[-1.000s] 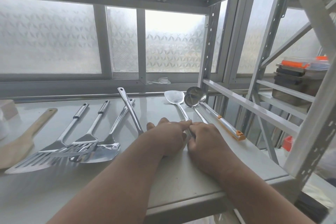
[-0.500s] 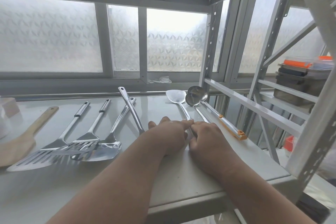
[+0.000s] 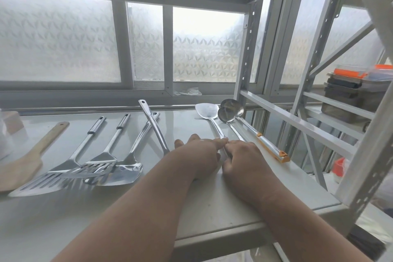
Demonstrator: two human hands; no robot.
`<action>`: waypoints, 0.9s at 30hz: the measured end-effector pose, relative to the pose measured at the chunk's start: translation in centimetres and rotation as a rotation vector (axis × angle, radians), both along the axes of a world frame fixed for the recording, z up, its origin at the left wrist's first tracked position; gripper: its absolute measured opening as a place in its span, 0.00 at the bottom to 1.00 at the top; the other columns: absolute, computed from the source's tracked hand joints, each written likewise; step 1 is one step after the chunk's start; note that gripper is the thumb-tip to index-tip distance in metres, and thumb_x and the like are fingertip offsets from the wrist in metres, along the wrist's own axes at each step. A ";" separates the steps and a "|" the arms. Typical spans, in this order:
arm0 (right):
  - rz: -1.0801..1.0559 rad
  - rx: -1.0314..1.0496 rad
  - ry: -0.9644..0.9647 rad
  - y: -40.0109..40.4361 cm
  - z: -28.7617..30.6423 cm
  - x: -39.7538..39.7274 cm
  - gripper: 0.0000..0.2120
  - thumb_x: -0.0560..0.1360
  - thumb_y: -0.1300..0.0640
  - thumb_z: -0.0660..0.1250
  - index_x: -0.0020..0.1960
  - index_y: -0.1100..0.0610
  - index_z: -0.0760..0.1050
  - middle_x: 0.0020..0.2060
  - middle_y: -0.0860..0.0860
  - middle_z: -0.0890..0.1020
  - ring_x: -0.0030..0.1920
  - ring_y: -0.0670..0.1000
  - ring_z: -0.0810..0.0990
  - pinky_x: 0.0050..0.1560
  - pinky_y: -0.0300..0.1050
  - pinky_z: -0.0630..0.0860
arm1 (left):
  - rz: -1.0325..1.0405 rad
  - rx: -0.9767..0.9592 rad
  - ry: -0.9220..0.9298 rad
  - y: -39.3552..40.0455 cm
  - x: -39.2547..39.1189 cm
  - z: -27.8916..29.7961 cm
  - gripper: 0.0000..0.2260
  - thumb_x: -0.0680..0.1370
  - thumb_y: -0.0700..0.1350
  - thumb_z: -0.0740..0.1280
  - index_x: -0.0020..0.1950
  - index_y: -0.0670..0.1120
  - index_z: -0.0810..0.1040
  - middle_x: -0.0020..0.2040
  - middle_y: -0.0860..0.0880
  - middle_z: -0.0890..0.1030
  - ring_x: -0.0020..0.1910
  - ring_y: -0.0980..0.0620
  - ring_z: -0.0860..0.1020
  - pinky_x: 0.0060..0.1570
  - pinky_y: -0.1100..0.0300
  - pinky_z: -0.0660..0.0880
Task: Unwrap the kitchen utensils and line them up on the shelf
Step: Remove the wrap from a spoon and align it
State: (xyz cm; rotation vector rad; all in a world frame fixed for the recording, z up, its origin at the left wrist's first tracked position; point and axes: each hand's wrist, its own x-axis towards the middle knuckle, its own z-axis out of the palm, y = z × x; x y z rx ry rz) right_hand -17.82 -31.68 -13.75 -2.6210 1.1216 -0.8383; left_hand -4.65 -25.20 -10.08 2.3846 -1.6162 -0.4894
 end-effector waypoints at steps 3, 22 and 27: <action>-0.008 0.031 0.014 0.4 0.2 -0.2 0.10 0.72 0.53 0.55 0.43 0.52 0.74 0.46 0.52 0.80 0.51 0.56 0.73 0.51 0.46 0.66 | -0.007 0.006 0.000 0.0 -0.1 0.2 0.23 0.88 0.57 0.53 0.78 0.81 0.53 0.81 0.48 0.60 0.80 0.28 0.54 0.76 0.31 0.60; 0.008 -0.193 -0.001 2.7 0.9 -0.5 0.06 0.68 0.55 0.62 0.39 0.54 0.66 0.43 0.52 0.77 0.52 0.57 0.71 0.55 0.51 0.69 | 0.081 -0.192 -0.456 6.0 -0.6 1.4 0.09 0.86 0.48 0.55 0.60 0.50 0.74 0.65 0.46 0.80 0.67 0.43 0.78 0.63 0.45 0.69; -0.019 -0.254 0.021 3.0 0.9 -0.5 0.08 0.69 0.54 0.62 0.41 0.58 0.74 0.43 0.53 0.79 0.51 0.58 0.73 0.55 0.52 0.72 | 0.052 -0.044 -0.481 11.5 -0.3 2.3 0.24 0.85 0.65 0.53 0.64 0.50 0.80 0.66 0.46 0.81 0.66 0.44 0.79 0.62 0.48 0.72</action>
